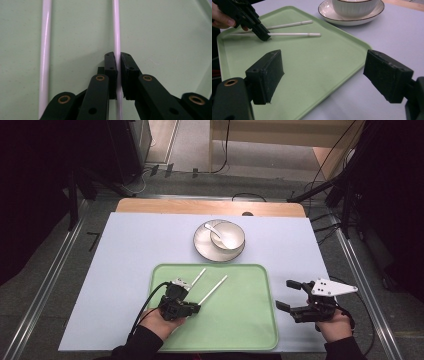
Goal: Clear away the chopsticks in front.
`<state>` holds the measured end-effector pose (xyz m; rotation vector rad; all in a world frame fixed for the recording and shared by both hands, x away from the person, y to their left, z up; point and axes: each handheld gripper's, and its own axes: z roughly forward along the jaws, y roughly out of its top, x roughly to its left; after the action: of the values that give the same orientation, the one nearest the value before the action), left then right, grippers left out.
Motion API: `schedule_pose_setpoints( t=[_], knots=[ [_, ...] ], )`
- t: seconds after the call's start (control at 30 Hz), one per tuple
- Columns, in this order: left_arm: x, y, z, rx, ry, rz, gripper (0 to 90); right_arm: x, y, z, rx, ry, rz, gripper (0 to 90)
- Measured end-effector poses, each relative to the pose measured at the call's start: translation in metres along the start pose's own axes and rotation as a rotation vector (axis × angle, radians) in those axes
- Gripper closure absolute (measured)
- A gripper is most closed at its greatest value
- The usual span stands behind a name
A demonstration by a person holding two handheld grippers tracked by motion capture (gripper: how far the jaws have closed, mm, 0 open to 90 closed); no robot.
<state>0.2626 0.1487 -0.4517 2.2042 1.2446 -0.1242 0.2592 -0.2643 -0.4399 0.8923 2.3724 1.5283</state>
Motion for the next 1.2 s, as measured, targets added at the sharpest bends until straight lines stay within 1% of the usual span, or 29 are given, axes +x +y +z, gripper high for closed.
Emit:
schedule_pose_setpoints(
  t=[0.03, 0.07, 0.13, 0.33, 0.4, 0.5, 0.53, 0.6, 0.63, 0.67, 0.7, 0.73, 0.77, 0.8, 0.83, 0.87, 0.9, 1.0, 1.03, 1.07, 1.13, 1.2],
  knots=[
    [0.0, 0.0, 0.0, 0.001, -0.006, -0.006, 84.8, 0.0, 0.0, 0.0, 0.0, 0.0, 0.0, 16.8],
    [0.0, -0.001, 0.0, 0.002, -0.005, 0.001, 84.5, 0.0, 0.0, 0.0, 0.0, 0.001, 0.0, 16.8],
    [0.0, -0.001, 0.0, 0.0, -0.011, 0.0, 81.9, 0.0, 0.001, 0.001, 0.001, 0.002, 0.0, 16.8],
    [0.002, -0.002, -0.002, -0.002, -0.029, 0.001, 77.8, 0.0, 0.002, 0.003, 0.003, 0.006, -0.006, 16.8],
    [0.004, -0.002, -0.003, 0.004, -0.05, 0.01, 74.3, -0.001, 0.001, 0.003, 0.003, 0.007, -0.005, 16.8],
    [0.005, -0.002, -0.005, 0.004, -0.062, 0.013, 68.8, -0.001, 0.001, 0.002, 0.002, 0.007, -0.003, 16.8],
    [0.005, -0.002, -0.007, -0.001, -0.072, 0.014, 68.8, -0.001, 0.001, 0.002, 0.002, 0.007, -0.002, 16.8],
    [0.005, -0.001, -0.014, -0.022, -0.076, 0.032, 64.9, -0.001, 0.001, 0.002, 0.001, 0.008, -0.002, 16.8],
    [0.006, 0.0, -0.022, -0.043, -0.084, 0.056, 57.7, -0.001, 0.001, 0.002, 0.001, 0.007, -0.003, 16.8],
    [0.006, 0.0, -0.022, -0.043, -0.084, 0.056, 52.1, -0.001, 0.001, 0.002, 0.001, 0.007, -0.003, 16.8],
    [0.008, 0.001, -0.026, -0.048, -0.089, 0.068, 52.1, -0.001, 0.001, 0.001, 0.002, 0.008, -0.003, 16.8],
    [0.009, 0.001, -0.031, -0.064, -0.092, 0.075, 45.1, -0.001, 0.001, 0.001, 0.001, 0.007, -0.003, 16.8],
    [0.012, 0.001, -0.036, -0.078, -0.092, 0.093, 45.1, -0.001, 0.001, 0.001, 0.001, 0.007, -0.003, 16.8],
    [0.014, 0.0, -0.042, -0.087, -0.091, 0.107, 42.0, -0.001, 0.001, 0.001, -0.001, 0.006, -0.002, 16.8],
    [0.017, 0.0, -0.047, -0.101, -0.085, 0.111, 36.9, -0.001, 0.001, 0.001, -0.002, 0.007, -0.002, 16.8],
    [0.021, -0.001, -0.052, -0.11, -0.088, 0.117, 36.9, -0.001, 0.001, 0.001, -0.002, 0.007, -0.002, 16.8],
    [0.024, -0.002, -0.056, -0.121, -0.089, 0.113, 35.0, -0.001, 0.001, 0.001, -0.004, 0.006, 0.0, 16.8],
    [0.036, -0.005, -0.07, -0.152, -0.081, 0.108, 33.1, -0.001, 0.001, 0.0, -0.009, 0.006, 0.0, 16.8],
    [0.044, -0.008, -0.079, -0.164, -0.069, 0.11, 31.9, -0.002, 0.001, 0.0, -0.01, 0.005, 0.0, 16.8],
    [0.044, -0.008, -0.079, -0.164, -0.069, 0.11, 31.7, -0.002, 0.001, 0.0, -0.01, 0.005, 0.0, 16.8],
    [0.051, -0.011, -0.086, -0.181, -0.048, 0.11, 30.9, -0.001, 0.001, 0.0, -0.011, 0.005, 0.001, 16.8],
    [0.058, -0.014, -0.093, -0.194, -0.034, 0.122, 30.0, -0.002, 0.001, 0.0, -0.011, 0.006, 0.001, 16.8]
  ],
)
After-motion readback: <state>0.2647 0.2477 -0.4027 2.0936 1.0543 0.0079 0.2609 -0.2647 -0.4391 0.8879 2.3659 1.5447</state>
